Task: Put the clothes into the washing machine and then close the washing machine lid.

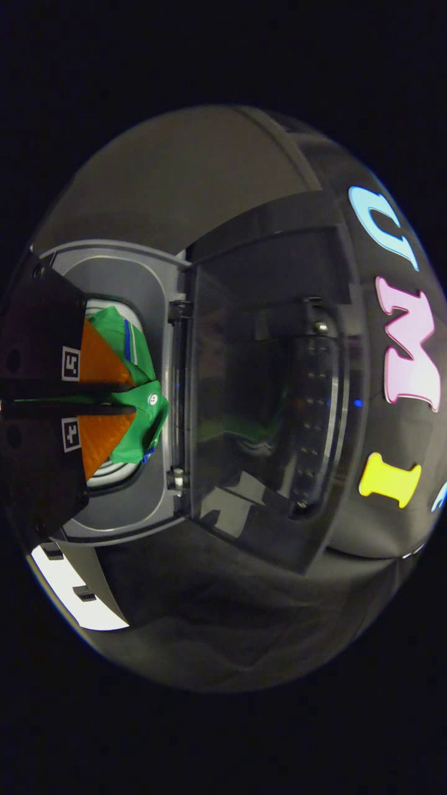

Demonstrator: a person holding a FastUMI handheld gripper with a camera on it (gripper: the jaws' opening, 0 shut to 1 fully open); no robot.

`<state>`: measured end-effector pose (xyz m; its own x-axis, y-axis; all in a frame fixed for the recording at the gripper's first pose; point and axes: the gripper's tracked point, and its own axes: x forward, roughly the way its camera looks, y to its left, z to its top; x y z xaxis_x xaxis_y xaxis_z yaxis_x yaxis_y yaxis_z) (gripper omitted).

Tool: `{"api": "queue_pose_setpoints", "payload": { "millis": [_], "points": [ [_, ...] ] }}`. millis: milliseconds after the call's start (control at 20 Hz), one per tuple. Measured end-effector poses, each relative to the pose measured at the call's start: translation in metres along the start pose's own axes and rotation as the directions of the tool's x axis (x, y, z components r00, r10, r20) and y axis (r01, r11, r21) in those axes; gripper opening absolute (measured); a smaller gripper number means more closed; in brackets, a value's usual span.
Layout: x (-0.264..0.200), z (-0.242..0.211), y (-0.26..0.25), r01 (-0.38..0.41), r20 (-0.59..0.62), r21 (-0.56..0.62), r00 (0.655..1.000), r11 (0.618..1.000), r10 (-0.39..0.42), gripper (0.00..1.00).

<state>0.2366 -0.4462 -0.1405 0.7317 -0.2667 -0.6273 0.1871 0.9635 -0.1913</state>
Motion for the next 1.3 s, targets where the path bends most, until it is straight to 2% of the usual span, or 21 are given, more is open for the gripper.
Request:
{"api": "queue_pose_setpoints", "payload": {
  "millis": [350, 600, 700, 750, 1000, 1300],
  "points": [
    [0.055, -0.053, 0.008, -0.044, -0.13, 0.013, 0.99, 0.999, 0.046, 0.07],
    [0.071, -0.076, 0.009, -0.072, -0.211, 0.001, 0.975, 0.997, 0.071, 0.07],
    [0.075, -0.083, 0.012, -0.08, -0.229, -0.009, 0.971, 0.997, 0.076, 0.1],
    [0.078, -0.082, 0.016, -0.086, -0.223, 0.004, 0.971, 0.996, 0.085, 0.22],
    [0.075, -0.081, 0.015, -0.087, -0.23, 0.015, 0.969, 0.996, 0.088, 1.0],
    [0.06, -0.069, 0.016, -0.08, -0.211, 0.024, 0.974, 0.996, 0.084, 1.0]
  ]
}}
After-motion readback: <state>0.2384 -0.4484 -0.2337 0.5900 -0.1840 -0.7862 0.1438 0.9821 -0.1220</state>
